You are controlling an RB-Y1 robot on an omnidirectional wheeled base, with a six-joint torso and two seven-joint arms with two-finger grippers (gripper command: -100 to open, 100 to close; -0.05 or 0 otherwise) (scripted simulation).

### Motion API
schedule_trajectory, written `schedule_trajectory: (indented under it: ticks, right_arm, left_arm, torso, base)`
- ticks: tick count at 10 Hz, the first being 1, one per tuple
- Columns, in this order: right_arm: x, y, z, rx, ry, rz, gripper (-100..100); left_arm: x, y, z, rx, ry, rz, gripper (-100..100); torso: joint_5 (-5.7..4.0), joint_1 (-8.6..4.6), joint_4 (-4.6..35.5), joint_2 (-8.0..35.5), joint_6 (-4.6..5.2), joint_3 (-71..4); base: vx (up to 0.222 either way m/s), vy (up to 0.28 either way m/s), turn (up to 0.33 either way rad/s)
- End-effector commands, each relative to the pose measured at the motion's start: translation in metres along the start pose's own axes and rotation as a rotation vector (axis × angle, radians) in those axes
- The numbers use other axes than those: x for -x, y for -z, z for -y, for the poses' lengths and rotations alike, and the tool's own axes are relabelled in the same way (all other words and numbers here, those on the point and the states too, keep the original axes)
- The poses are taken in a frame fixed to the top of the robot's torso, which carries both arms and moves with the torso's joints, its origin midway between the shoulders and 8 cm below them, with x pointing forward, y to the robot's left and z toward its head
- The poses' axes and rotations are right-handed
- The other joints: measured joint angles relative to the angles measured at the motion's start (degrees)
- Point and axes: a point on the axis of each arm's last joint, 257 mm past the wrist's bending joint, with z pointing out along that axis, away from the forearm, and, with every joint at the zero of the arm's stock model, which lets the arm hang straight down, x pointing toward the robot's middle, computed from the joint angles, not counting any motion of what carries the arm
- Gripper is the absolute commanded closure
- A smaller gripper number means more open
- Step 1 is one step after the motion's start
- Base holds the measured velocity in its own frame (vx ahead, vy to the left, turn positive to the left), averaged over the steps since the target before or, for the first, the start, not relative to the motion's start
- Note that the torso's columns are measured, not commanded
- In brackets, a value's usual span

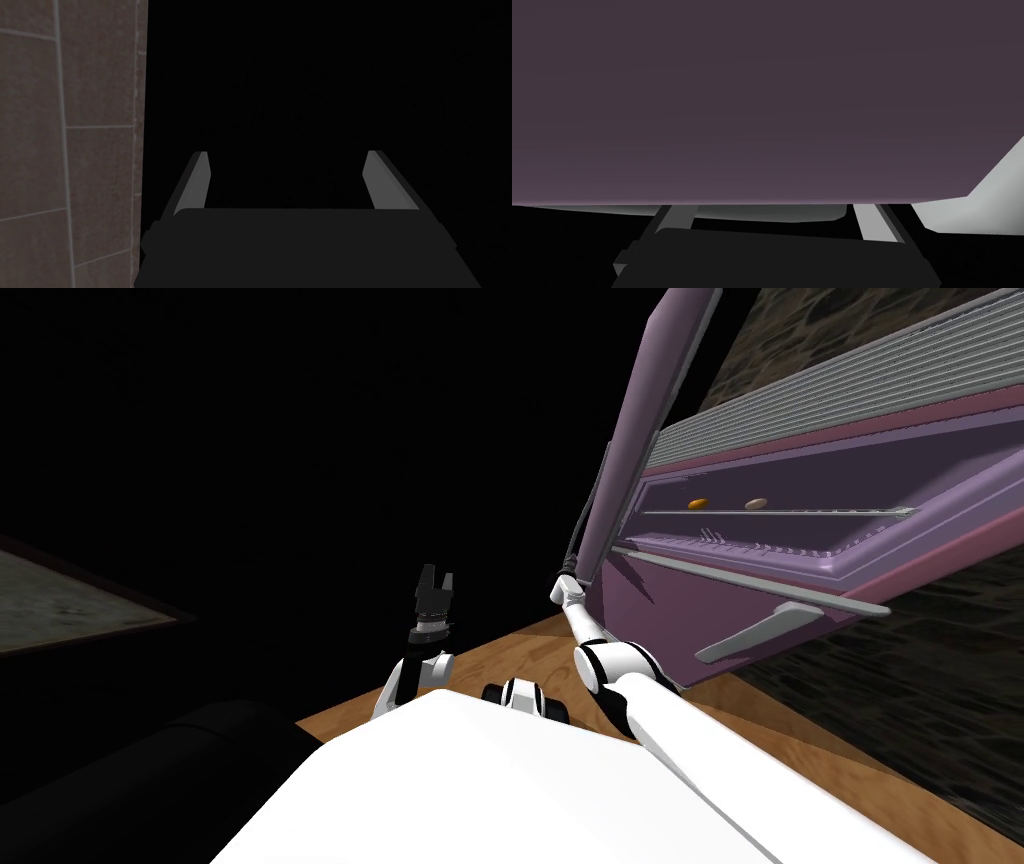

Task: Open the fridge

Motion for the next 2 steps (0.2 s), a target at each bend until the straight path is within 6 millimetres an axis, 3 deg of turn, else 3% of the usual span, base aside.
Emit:
schedule_trajectory:
  ticks: [1, 2]
  right_arm:
    - [-0.0010, 0.0000, -0.0014, 0.002, 0.001, -0.002, 0]
    - [-0.0017, 0.0000, -0.0024, 0.004, 0.001, -0.003, 0]
  left_arm:
    - [0.0000, 0.0000, 0.0000, 0.000, 0.000, 0.000, 0]
    - [0.0000, 0.0000, 0.0000, 0.000, 0.000, 0.000, 0]
  torso:
    - [-0.01, 0.00, -0.05, -0.05, -0.01, -0.03]
    - [-0.02, -0.01, -0.08, -0.08, -0.01, -0.06]
  base:
    - [0.000, 0.000, 0.000]
    - [0.000, 0.000, 0.000]
